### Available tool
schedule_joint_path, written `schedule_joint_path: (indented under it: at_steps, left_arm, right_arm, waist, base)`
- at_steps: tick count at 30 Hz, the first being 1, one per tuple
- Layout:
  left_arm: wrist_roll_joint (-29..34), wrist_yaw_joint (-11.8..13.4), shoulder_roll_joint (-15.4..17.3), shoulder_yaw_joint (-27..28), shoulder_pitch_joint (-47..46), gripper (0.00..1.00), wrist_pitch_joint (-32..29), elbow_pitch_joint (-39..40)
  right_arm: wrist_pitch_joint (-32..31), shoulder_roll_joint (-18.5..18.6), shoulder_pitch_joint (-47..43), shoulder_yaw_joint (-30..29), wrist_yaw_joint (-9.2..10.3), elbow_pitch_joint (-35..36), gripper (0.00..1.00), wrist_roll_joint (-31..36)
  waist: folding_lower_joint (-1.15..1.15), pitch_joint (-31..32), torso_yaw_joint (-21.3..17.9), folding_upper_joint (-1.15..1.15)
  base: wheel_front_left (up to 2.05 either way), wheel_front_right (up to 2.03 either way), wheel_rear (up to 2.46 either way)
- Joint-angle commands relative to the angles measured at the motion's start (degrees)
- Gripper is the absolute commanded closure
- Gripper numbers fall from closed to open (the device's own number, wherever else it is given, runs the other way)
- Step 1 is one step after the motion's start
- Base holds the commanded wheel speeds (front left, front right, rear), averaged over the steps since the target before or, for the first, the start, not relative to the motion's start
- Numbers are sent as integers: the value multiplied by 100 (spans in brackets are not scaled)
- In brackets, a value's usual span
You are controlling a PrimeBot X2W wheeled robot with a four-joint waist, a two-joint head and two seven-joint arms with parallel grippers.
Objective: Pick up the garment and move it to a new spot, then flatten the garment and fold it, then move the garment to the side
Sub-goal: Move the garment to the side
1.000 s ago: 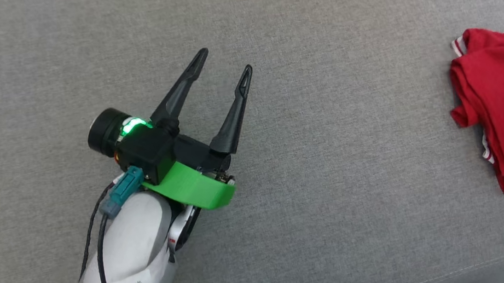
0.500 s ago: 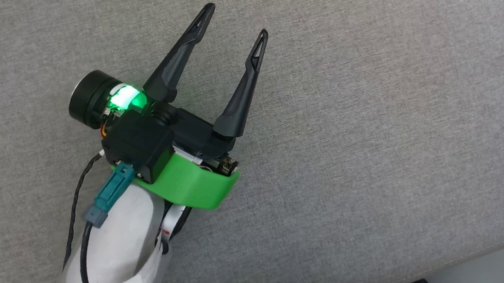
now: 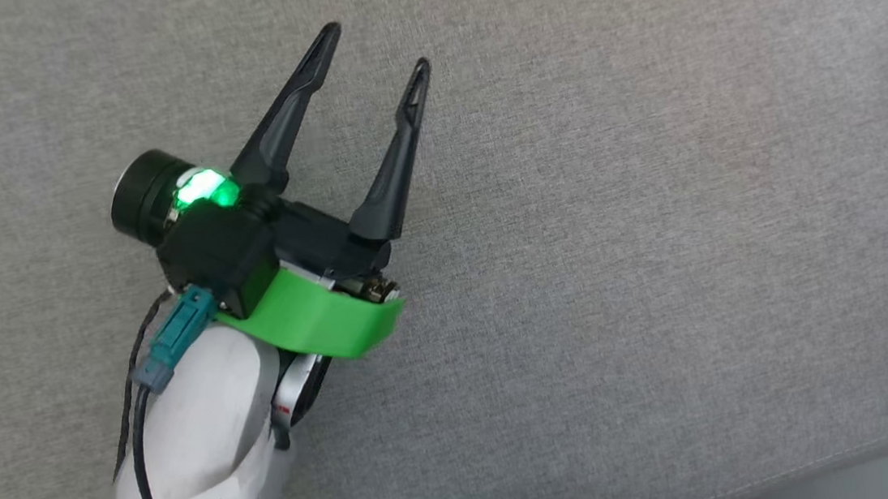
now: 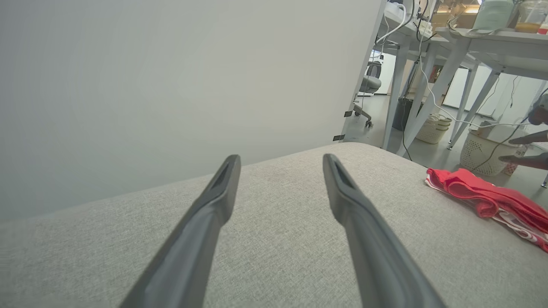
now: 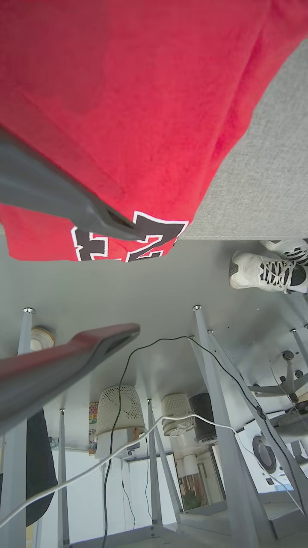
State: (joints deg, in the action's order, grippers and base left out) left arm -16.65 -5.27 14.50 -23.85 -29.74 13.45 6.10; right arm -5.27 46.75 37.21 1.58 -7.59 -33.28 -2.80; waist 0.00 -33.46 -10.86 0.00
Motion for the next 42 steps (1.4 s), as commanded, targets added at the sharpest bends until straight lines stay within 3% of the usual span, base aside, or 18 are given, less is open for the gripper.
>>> schedule_joint_path:
  at_steps: [1,8,17,25,42]
  left_arm:
    - [-79,36,-25,64,165,0,59,-90]
    - [-304,132,-42,438,715,0,143,-576]
    - [-483,235,-158,898,1571,0,153,-899]
    - [-569,244,-372,1090,2166,0,154,-1093]
    - [-9,-12,-902,1645,3026,0,154,-1243]
  right_arm:
    - [54,-59,12,-9,10,117,0,-54]
    - [168,-411,-163,10,10,758,0,-537]
    - [390,-1391,-1008,-138,10,2054,0,-1180]
    - [651,-2328,-2067,-229,10,3137,0,-1376]
    - [1552,-3773,-3713,-149,10,3251,0,-1088]
  waist:
    - [0,476,104,0]
    - [0,1387,252,0]
    - [0,2397,528,0]
    - [0,2866,795,0]
    - [0,3312,1133,0]
  base:
    - [0,0,0]
    - [0,0,0]
    - [0,0,0]
    - [0,0,0]
    - [0,0,0]
